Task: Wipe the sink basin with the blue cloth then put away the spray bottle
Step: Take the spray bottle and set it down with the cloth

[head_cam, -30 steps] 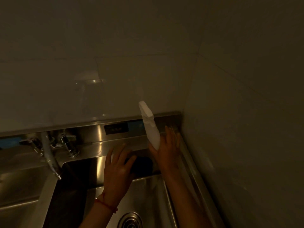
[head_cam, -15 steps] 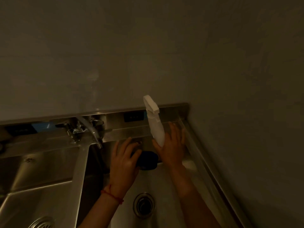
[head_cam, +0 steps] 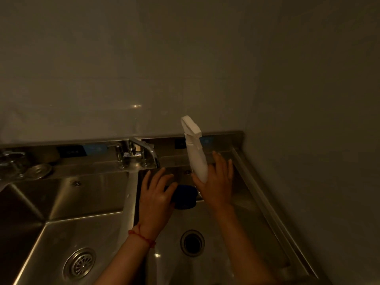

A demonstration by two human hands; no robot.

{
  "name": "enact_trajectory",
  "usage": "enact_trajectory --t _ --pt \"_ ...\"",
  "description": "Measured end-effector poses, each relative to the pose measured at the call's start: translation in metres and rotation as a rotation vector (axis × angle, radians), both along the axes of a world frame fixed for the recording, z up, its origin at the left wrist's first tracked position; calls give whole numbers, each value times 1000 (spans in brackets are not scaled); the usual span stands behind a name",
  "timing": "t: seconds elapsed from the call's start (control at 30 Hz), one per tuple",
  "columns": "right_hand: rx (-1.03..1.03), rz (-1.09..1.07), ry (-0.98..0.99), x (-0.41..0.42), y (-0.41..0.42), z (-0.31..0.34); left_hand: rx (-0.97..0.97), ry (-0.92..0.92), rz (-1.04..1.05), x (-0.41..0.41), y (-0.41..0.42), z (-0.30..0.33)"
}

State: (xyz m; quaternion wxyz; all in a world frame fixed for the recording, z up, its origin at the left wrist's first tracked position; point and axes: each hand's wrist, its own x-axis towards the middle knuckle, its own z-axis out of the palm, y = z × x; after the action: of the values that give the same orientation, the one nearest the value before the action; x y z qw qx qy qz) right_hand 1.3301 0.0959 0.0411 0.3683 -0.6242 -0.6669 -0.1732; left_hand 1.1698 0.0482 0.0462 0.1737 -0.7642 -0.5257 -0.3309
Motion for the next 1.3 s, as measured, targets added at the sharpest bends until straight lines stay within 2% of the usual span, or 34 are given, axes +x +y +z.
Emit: enact_trajectory --t 0.33,0.63,0.93,1.3 --pt "43 148 -70 -27 -45 23 22 3 200 -23 -62 12" --pt "50 383 -23 -83 -78 31 64 -16 383 -65 -125 28" --pt "46 590 56 -176 -103 34 82 -24 545 -145 -170 32" --pt "0 723 81 -344 -143 35 58 10 692 -299 -220 39"
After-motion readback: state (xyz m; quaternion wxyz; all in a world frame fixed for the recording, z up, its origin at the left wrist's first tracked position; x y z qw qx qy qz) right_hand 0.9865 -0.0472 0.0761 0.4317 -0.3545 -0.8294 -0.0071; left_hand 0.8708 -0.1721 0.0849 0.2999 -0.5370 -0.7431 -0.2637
